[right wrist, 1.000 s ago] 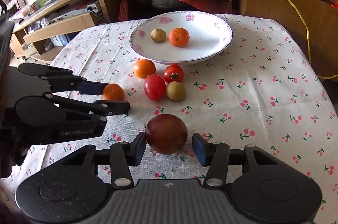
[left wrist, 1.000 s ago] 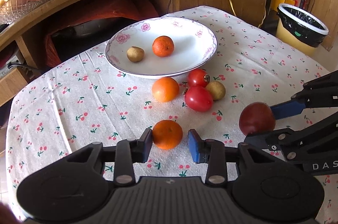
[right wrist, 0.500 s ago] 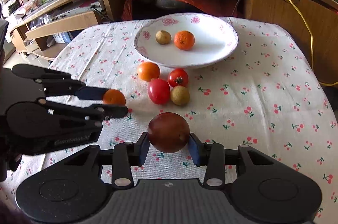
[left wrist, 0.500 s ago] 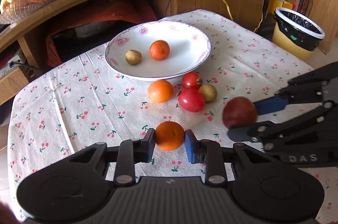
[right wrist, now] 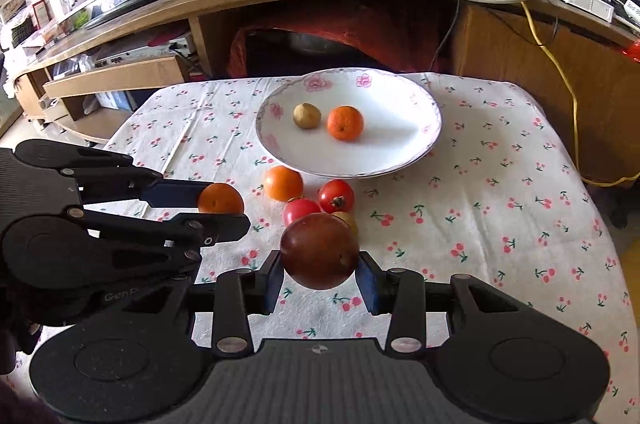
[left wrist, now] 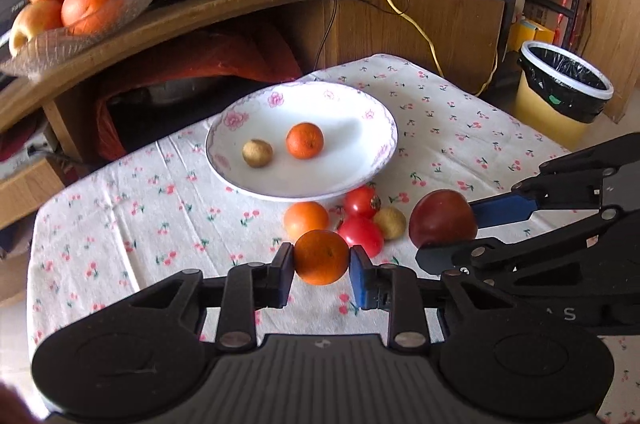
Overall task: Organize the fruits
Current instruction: 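Carry the tangerine and dark red tomato into the bowl and open both tools, then grasp a red tomato with the left tool while the right tool grasps the brown kiwi, then carry the red tomato and brown kiwi toward the white bowl, then lower the red tomato into the bowl with the left tool while the right tool drops the kiwi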
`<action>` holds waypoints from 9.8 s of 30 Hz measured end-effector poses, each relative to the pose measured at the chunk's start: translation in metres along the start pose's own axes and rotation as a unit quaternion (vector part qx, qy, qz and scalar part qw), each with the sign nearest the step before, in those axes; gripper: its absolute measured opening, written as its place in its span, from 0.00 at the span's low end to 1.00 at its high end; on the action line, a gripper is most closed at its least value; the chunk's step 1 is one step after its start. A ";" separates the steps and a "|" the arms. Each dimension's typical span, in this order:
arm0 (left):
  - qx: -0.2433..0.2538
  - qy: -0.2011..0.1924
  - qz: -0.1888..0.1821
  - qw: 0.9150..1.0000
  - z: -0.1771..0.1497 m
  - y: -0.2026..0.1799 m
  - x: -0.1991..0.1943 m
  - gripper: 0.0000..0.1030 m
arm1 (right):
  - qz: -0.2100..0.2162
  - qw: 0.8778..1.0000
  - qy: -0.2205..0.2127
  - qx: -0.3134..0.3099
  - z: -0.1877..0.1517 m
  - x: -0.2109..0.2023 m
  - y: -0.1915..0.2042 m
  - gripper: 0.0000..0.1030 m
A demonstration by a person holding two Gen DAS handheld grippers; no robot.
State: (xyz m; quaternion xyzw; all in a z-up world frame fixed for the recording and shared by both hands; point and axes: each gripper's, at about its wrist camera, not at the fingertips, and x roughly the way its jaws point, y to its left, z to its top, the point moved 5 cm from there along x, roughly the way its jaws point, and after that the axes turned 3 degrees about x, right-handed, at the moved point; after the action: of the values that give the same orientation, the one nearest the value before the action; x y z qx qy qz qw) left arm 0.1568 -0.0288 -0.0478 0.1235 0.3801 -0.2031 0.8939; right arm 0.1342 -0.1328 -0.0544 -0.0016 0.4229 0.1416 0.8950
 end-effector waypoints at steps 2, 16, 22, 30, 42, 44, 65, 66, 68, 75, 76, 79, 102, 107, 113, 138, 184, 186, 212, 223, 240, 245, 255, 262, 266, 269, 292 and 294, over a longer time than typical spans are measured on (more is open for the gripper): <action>-0.001 -0.002 0.001 1.000 0.004 0.001 0.003 0.36 | -0.005 1.000 -0.001 0.001 0.003 0.001 -0.003 0.33; -0.017 -0.026 0.016 0.999 0.034 0.025 0.020 0.36 | -0.024 0.999 -0.032 -0.019 0.041 0.016 -0.008 0.33; -0.022 -0.022 0.015 0.999 0.039 0.032 0.033 0.36 | -0.025 0.999 -0.039 -0.024 0.051 0.026 -0.013 0.33; -0.036 -0.012 0.011 0.999 0.042 0.036 0.049 0.36 | -0.026 0.999 -0.035 -0.021 0.055 0.039 -0.022 0.33; -0.056 -0.005 0.007 0.998 0.041 0.043 0.059 0.37 | -0.021 0.999 -0.034 -0.014 0.058 0.053 -0.025 0.36; -0.057 -0.005 0.007 0.998 0.040 0.043 0.058 0.38 | -0.020 0.999 -0.034 -0.013 0.059 0.053 -0.025 0.37; -0.051 -0.020 0.006 0.998 0.044 0.042 0.045 0.40 | -0.017 0.998 -0.055 -0.014 0.061 0.042 -0.025 0.37; -0.050 -0.020 0.005 0.999 0.043 0.042 0.044 0.40 | -0.016 0.998 -0.055 -0.014 0.061 0.042 -0.025 0.37; -0.049 -0.019 0.003 0.999 0.042 0.041 0.043 0.40 | -0.014 0.998 -0.055 -0.014 0.060 0.041 -0.024 0.38; -0.034 -0.014 -0.007 0.999 0.036 0.035 0.037 0.42 | -0.006 0.999 -0.049 -0.012 0.053 0.034 -0.028 0.38; -0.032 -0.013 -0.009 0.999 0.035 0.034 0.036 0.43 | -0.005 0.999 -0.048 -0.013 0.051 0.033 -0.028 0.39; -0.026 -0.013 -0.016 0.999 0.034 0.030 0.033 0.44 | -0.002 0.999 -0.045 -0.011 0.048 0.031 -0.029 0.39; 0.031 0.023 -0.077 0.996 0.003 0.005 0.022 0.44 | 0.055 0.997 0.026 -0.045 0.013 0.032 -0.024 0.39; 0.032 0.029 -0.081 0.996 0.001 0.004 0.023 0.44 | 0.053 0.997 0.031 -0.052 0.013 0.041 -0.022 0.39; 0.031 0.035 -0.085 0.995 -0.003 0.006 0.024 0.44 | 0.066 0.995 0.030 -0.070 0.015 0.047 -0.017 0.39; 0.027 0.042 -0.100 0.994 -0.004 0.003 0.028 0.45 | 0.075 0.989 0.044 -0.116 0.013 0.051 -0.008 0.18; 0.038 0.039 -0.064 0.996 -0.011 -0.021 0.043 0.46 | 0.038 0.993 0.060 -0.092 0.001 0.038 -0.037 0.31; 0.035 0.037 -0.064 0.997 -0.011 -0.020 0.044 0.46 | 0.038 0.993 0.060 -0.092 0.000 0.037 -0.038 0.31; 0.025 0.028 -0.057 0.998 -0.003 -0.022 0.049 0.40 | 0.038 0.994 0.066 -0.075 0.003 0.034 -0.038 0.18; 0.008 -0.009 -0.050 0.999 0.021 -0.009 0.031 0.40 | 0.044 0.997 0.019 -0.057 0.027 0.019 -0.033 0.18; -0.038 -0.016 -0.004 0.999 0.036 0.029 0.051 0.39 | 0.031 0.999 -0.019 -0.026 0.062 0.042 -0.027 0.20; -0.041 -0.013 -0.003 0.999 0.036 0.029 0.057 0.39 | 0.030 0.999 -0.023 -0.019 0.063 0.047 -0.030 0.20; -0.045 -0.012 0.003 0.999 0.036 0.031 0.059 0.41 | 0.030 0.999 -0.027 -0.016 0.062 0.050 -0.031 0.22; -0.045 -0.018 0.007 0.999 0.038 0.032 0.056 0.44 | 0.029 0.999 -0.037 -0.015 0.063 0.048 -0.033 0.22; -0.045 -0.022 0.009 0.999 0.039 0.034 0.052 0.45 | 0.024 0.999 -0.044 -0.010 0.064 0.043 -0.036 0.22; -0.043 -0.024 0.007 0.999 0.039 0.034 0.048 0.45 | 0.026 0.999 -0.047 -0.010 0.063 0.039 -0.035 0.22; -0.001 0.012 -0.027 1.000 0.006 0.023 0.030 0.46 | 0.065 0.998 0.010 -0.005 0.027 0.053 -0.018 0.26; -0.001 0.013 -0.027 1.000 0.006 0.023 0.031 0.47 | 0.057 0.998 0.009 -0.009 0.028 0.057 -0.018 0.27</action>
State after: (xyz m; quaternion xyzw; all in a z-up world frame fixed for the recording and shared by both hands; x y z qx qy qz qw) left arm 0.1901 -0.0187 -0.0650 0.1155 0.3954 -0.2249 0.8830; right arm 0.1941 -0.1318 -0.0823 0.0128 0.4290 0.1961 0.8817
